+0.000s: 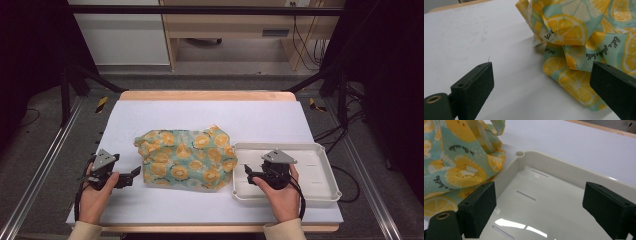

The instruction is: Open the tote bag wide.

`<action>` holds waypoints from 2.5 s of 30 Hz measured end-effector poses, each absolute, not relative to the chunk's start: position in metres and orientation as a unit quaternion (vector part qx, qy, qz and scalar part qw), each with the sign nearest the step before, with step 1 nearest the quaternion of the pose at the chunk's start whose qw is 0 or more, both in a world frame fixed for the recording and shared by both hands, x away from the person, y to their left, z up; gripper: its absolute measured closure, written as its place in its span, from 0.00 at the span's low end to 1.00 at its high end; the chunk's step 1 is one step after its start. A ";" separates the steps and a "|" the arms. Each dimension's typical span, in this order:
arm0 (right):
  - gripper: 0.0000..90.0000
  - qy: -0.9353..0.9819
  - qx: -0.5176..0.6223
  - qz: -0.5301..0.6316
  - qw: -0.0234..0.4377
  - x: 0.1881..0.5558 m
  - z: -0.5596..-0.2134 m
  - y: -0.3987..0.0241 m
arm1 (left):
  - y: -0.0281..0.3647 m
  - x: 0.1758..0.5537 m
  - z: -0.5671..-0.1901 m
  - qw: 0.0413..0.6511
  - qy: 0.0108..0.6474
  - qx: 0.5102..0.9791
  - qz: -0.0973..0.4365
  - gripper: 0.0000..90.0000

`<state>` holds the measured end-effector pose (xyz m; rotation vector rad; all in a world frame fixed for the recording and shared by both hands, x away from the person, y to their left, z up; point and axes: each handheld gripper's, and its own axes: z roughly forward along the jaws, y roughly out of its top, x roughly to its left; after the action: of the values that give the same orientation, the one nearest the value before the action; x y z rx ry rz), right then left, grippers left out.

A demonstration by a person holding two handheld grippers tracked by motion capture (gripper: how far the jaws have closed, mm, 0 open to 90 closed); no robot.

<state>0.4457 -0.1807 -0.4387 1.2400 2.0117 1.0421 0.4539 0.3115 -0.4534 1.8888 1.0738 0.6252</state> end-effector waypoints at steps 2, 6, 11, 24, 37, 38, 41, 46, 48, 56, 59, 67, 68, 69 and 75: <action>0.15 0.749 0.459 0.394 0.270 0.445 -0.437 -0.178 | 0.312 0.454 -0.453 0.428 0.428 0.756 0.251 0.06; 0.18 0.752 0.442 0.415 0.257 0.447 -0.422 -0.169 | 0.310 0.456 -0.447 0.434 0.424 0.754 0.251 0.07; 0.20 0.774 0.403 0.422 0.248 0.454 -0.387 -0.153 | 0.306 0.461 -0.420 0.445 0.412 0.751 0.261 0.13; 0.34 0.793 0.384 0.413 0.230 0.509 -0.344 -0.111 | 0.295 0.493 -0.369 0.403 0.380 0.781 0.288 0.16; 0.68 0.840 0.381 0.360 0.144 0.552 -0.384 -0.080 | 0.282 0.504 -0.371 0.406 0.370 0.792 0.266 0.15; 0.78 0.842 0.375 0.362 0.143 0.549 -0.384 -0.079 | 0.282 0.502 -0.371 0.408 0.369 0.792 0.265 0.15; 0.93 0.844 0.367 0.363 0.145 0.544 -0.384 -0.077 | 0.281 0.498 -0.373 0.408 0.368 0.792 0.265 0.15; 1.00 0.834 0.334 0.402 0.178 0.512 -0.373 -0.078 | 0.285 0.479 -0.375 0.400 0.362 0.798 0.268 0.15; 1.00 0.825 0.324 0.424 0.185 0.497 -0.368 -0.080 | 0.286 0.472 -0.376 0.395 0.356 0.803 0.270 0.15; 1.00 0.817 0.280 0.471 0.181 0.444 -0.375 -0.089 | 0.291 0.453 -0.388 0.387 0.347 0.812 0.266 0.13; 1.00 0.819 0.271 0.473 0.176 0.430 -0.381 -0.092 | 0.291 0.450 -0.390 0.383 0.342 0.816 0.264 0.13; 1.00 0.840 0.261 0.451 0.151 0.410 -0.409 -0.092 | 0.276 0.435 -0.378 0.407 0.313 0.819 0.259 0.13; 1.00 0.843 0.260 0.446 0.150 0.409 -0.413 -0.090 | 0.276 0.435 -0.378 0.407 0.313 0.819 0.259 0.13; 1.00 0.847 0.259 0.440 0.150 0.408 -0.417 -0.089 | 0.271 0.434 -0.374 0.415 0.309 0.818 0.251 0.13; 1.00 0.863 0.257 0.409 0.149 0.407 -0.432 -0.085 | 0.247 0.449 -0.368 0.409 0.288 0.829 0.251 0.18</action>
<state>0.4071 -0.0847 -0.4323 0.7388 2.4811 1.1761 0.4490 0.2470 -0.3680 2.0884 0.7247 0.6315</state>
